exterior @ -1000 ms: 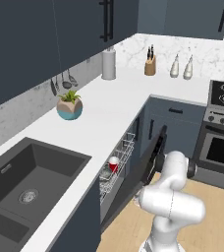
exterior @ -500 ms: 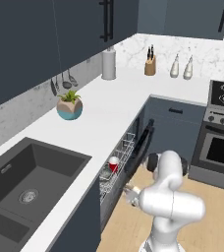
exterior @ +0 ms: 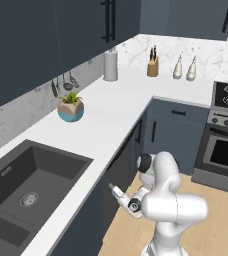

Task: Pick up the cup and bowl from the counter, place them in the dishwasher, and close the dishwasher door.

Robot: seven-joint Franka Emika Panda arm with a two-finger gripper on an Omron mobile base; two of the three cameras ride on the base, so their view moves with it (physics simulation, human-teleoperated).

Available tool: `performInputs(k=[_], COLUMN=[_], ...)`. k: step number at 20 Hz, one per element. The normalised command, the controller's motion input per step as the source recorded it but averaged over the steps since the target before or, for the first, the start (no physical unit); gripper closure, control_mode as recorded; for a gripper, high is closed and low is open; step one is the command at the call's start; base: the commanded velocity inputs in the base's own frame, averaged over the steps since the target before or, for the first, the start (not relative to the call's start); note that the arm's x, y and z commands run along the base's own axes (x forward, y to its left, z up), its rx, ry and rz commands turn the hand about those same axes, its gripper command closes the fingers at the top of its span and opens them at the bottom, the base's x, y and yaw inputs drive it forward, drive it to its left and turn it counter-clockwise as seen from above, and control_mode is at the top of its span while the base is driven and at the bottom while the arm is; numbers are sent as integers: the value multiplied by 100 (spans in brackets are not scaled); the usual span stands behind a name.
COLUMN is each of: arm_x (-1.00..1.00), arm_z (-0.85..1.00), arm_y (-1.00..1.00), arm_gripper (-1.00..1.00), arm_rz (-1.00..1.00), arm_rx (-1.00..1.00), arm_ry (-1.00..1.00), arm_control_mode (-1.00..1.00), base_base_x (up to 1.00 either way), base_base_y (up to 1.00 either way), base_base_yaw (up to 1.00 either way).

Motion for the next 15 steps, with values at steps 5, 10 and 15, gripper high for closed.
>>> performInputs(k=[5, 10, 15], arm_x=[93, 53, 4], arm_z=[4, 33, 67], arm_y=[100, 84, 8], arm_gripper=[-100, -100, -100], arm_rz=[-28, -21, -4], arm_rx=[-8, -2, 0], arm_ry=[-7, 0, 1], arm_control_mode=[-100, -100, -100], base_base_x=[0, 0, 0], base_base_y=[0, 0, 0], base_base_yaw=[0, 0, 0])
